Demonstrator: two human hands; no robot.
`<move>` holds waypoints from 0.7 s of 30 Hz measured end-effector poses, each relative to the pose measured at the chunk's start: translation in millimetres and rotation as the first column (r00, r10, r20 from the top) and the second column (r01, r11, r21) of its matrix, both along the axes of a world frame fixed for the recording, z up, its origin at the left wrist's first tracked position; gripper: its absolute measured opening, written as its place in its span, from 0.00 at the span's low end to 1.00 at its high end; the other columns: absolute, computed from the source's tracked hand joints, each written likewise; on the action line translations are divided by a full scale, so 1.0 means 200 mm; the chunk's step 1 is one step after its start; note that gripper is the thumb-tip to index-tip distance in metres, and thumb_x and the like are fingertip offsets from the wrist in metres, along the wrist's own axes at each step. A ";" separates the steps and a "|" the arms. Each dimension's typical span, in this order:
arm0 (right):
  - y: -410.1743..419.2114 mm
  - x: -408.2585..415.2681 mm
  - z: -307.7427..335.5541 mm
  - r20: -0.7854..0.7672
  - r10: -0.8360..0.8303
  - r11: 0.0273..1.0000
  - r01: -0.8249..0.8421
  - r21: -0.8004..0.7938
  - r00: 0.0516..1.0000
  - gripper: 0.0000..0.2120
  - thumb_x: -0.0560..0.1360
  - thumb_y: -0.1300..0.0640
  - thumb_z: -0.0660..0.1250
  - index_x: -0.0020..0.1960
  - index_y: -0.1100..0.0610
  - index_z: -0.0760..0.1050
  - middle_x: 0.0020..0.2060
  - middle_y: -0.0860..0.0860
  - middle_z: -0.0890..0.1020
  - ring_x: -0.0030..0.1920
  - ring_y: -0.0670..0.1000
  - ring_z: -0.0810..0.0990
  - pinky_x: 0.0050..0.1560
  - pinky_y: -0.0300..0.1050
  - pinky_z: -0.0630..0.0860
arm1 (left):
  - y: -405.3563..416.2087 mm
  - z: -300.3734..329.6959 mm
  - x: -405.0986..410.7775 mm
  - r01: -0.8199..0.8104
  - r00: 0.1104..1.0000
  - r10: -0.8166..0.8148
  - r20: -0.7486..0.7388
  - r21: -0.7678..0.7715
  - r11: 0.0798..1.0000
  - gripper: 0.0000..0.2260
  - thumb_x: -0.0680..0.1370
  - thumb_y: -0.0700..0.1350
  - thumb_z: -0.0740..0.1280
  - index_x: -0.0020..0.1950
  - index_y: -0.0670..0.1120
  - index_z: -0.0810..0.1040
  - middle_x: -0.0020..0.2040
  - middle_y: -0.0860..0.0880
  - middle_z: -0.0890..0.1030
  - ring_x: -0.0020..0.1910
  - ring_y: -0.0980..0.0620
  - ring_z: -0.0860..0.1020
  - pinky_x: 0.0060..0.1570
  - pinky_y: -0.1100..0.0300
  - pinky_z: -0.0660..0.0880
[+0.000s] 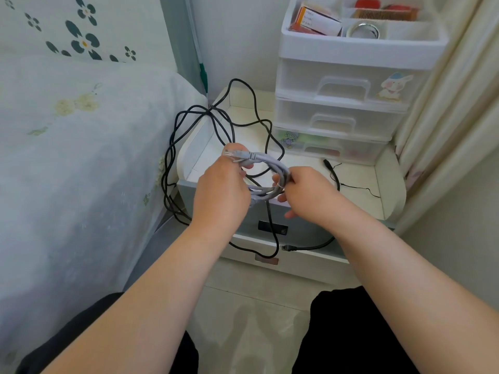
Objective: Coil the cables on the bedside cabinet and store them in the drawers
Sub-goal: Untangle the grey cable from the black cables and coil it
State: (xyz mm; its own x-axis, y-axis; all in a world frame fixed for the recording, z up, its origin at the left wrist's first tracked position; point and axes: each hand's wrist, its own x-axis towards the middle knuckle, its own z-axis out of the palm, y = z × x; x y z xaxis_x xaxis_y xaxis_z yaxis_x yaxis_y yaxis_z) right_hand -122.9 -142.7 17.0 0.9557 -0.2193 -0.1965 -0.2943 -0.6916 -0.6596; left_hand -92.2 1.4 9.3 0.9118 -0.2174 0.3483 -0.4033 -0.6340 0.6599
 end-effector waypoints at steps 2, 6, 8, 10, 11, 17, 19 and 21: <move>-0.03 -0.01 0.03 0.010 -0.021 0.999 0.020 0.041 1.000 0.13 0.75 0.66 0.54 0.54 0.61 0.76 0.47 0.61 0.82 0.47 0.61 0.82 0.47 0.61 0.80 | -0.03 0.01 0.00 -0.018 0.999 0.018 0.026 0.001 1.000 0.14 0.77 0.32 0.55 0.55 0.48 0.72 0.47 0.51 0.80 0.49 0.52 0.81 0.44 0.55 0.77; -0.12 0.00 0.02 0.163 -0.137 0.990 0.128 0.062 0.977 0.12 0.76 0.59 0.56 0.53 0.53 0.78 0.47 0.54 0.84 0.49 0.56 0.82 0.48 0.59 0.80 | -0.10 0.01 0.01 -0.008 0.998 0.011 0.054 -0.050 0.999 0.13 0.77 0.33 0.57 0.57 0.47 0.71 0.46 0.48 0.81 0.46 0.45 0.81 0.44 0.46 0.77; -0.16 0.01 0.01 0.224 -0.243 0.968 0.220 0.123 0.944 0.13 0.77 0.57 0.59 0.59 0.54 0.76 0.48 0.51 0.84 0.50 0.53 0.82 0.50 0.57 0.80 | -0.14 0.02 -0.01 0.003 1.000 -0.001 0.024 -0.088 0.996 0.11 0.78 0.35 0.57 0.57 0.48 0.70 0.46 0.48 0.81 0.45 0.45 0.80 0.43 0.45 0.77; -0.20 0.02 0.03 0.238 -0.306 0.948 0.274 0.160 0.922 0.12 0.77 0.57 0.61 0.59 0.57 0.77 0.47 0.53 0.84 0.49 0.53 0.82 0.50 0.57 0.80 | -0.17 0.02 -0.03 0.021 1.000 -0.022 -0.003 -0.110 0.994 0.10 0.79 0.36 0.58 0.58 0.48 0.71 0.49 0.51 0.81 0.46 0.46 0.80 0.44 0.47 0.77; -0.22 0.02 0.03 0.235 -0.308 0.948 0.278 0.153 0.922 0.10 0.76 0.58 0.62 0.53 0.57 0.79 0.45 0.55 0.84 0.48 0.55 0.82 0.49 0.58 0.80 | -0.19 0.02 -0.04 0.028 0.999 -0.030 -0.016 -0.116 0.993 0.11 0.79 0.36 0.58 0.59 0.47 0.71 0.49 0.53 0.79 0.47 0.47 0.79 0.45 0.48 0.76; -0.25 0.04 0.03 0.188 -0.169 0.981 0.183 -0.059 0.967 0.11 0.75 0.58 0.61 0.56 0.55 0.75 0.52 0.53 0.82 0.49 0.55 0.80 0.48 0.50 0.77 | -0.28 0.01 -0.05 0.120 0.989 -0.128 -0.068 -0.108 0.987 0.11 0.80 0.38 0.61 0.61 0.47 0.71 0.49 0.57 0.76 0.50 0.49 0.78 0.48 0.52 0.75; -0.26 0.05 0.04 0.227 -0.166 0.950 0.217 -0.223 0.960 0.13 0.77 0.55 0.60 0.60 0.56 0.73 0.51 0.54 0.81 0.47 0.55 0.78 0.43 0.45 0.72 | -0.30 0.00 -0.04 0.173 0.978 -0.185 -0.093 -0.126 0.977 0.10 0.80 0.40 0.61 0.60 0.48 0.71 0.50 0.56 0.80 0.49 0.52 0.79 0.48 0.54 0.76; -0.27 0.06 0.06 0.291 -0.182 0.938 0.254 -0.234 0.939 0.13 0.78 0.55 0.58 0.61 0.55 0.74 0.52 0.55 0.82 0.48 0.55 0.77 0.41 0.44 0.70 | -0.31 0.00 -0.02 0.200 0.961 -0.232 -0.153 -0.199 0.959 0.09 0.80 0.40 0.61 0.57 0.50 0.72 0.47 0.60 0.80 0.48 0.55 0.79 0.49 0.55 0.77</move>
